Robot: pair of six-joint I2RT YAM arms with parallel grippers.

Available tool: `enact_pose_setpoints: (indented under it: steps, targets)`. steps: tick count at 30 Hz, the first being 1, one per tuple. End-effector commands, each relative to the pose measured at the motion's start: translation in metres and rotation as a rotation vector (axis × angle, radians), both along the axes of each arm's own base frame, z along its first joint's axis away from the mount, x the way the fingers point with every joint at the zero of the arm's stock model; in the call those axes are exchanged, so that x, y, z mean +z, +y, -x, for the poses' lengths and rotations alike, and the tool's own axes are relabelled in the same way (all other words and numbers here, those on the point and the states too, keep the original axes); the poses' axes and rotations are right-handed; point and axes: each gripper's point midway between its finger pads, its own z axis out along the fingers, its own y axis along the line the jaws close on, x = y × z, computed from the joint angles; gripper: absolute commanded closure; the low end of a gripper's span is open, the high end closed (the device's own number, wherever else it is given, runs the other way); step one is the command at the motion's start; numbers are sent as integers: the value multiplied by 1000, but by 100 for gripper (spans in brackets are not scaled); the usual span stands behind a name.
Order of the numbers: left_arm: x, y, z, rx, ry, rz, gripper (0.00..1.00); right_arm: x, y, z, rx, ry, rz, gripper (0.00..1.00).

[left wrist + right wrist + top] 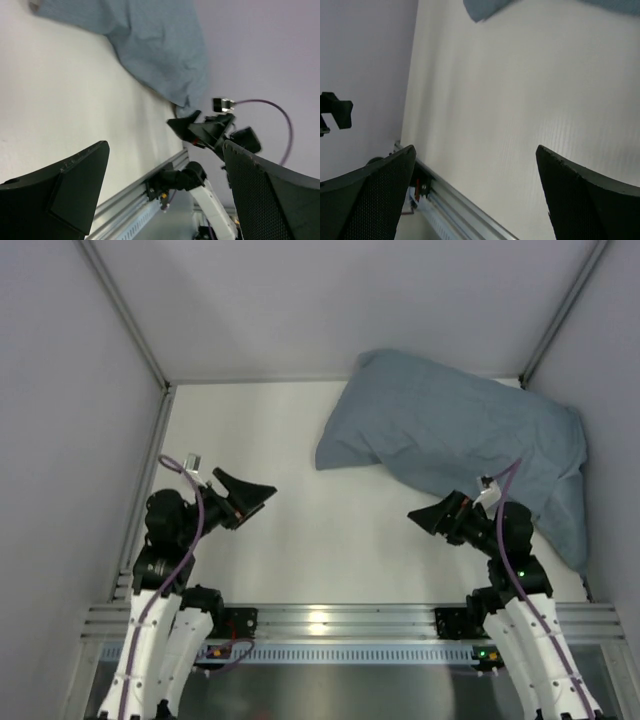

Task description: Remove the pillowcase from the pillow

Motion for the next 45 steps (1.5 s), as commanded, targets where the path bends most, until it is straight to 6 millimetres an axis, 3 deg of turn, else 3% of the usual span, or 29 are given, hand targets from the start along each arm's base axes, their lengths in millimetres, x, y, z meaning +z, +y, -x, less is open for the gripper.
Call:
enact_pose_setpoints:
  steps: [1,5,7,8,15,17,21,24,29,30,32,37,38,39,40,41,42,43,44,45]
  targets:
    - [-9,10,-25,15,12,-177,1,37,-35,-25,-187,-119,165,0]
    - [-7,23,-49,105,18,-247,1,44,-63,-47,-334,-117,260,1]
    - [-17,32,-57,150,50,-293,1,44,-76,-58,-400,-78,319,1]
    - [-20,34,-60,162,63,-310,1,33,-83,-63,-430,-18,345,1]
    - [-52,43,-70,179,137,-385,1,23,-113,-97,-542,90,504,1]
    - [-55,43,-72,186,154,-384,1,18,-125,-104,-586,121,566,0]
    - [-57,41,-80,172,160,-388,1,21,-131,-125,-606,149,608,1]
    - [-64,38,-92,153,169,-396,1,14,-121,-146,-567,158,583,1]
    - [-75,22,-108,85,162,-336,1,24,-67,-187,-389,47,454,1]
    - [-74,18,-113,74,150,-322,1,34,-51,-191,-360,17,457,1]
    - [-72,4,-133,55,90,-314,1,35,-43,-194,-359,22,472,1]
    - [-67,-49,-198,-97,-23,-333,1,44,-14,-169,-282,-4,395,1]
    - [-69,-51,-211,-96,-45,-343,1,58,-12,-161,-279,-47,382,1]
    - [-90,-51,-225,-100,-24,-381,1,55,-9,-153,-263,-52,385,1]
    - [-79,-48,-246,-58,-55,-405,1,60,-7,-147,-254,-70,375,1]
    - [-85,-48,-255,-49,-42,-422,1,71,-7,-139,-249,-108,360,1]
    - [-104,-50,-266,-58,-7,-429,1,68,-8,-133,-240,-109,360,0]
    - [-90,-58,-282,-60,-51,-414,1,68,-7,-127,-224,-107,356,0]
    - [-93,-64,-291,-73,-56,-411,1,75,-6,-121,-214,-128,341,1]
    - [-120,-71,-301,-98,-15,-425,1,73,-5,-116,-198,-123,338,0]
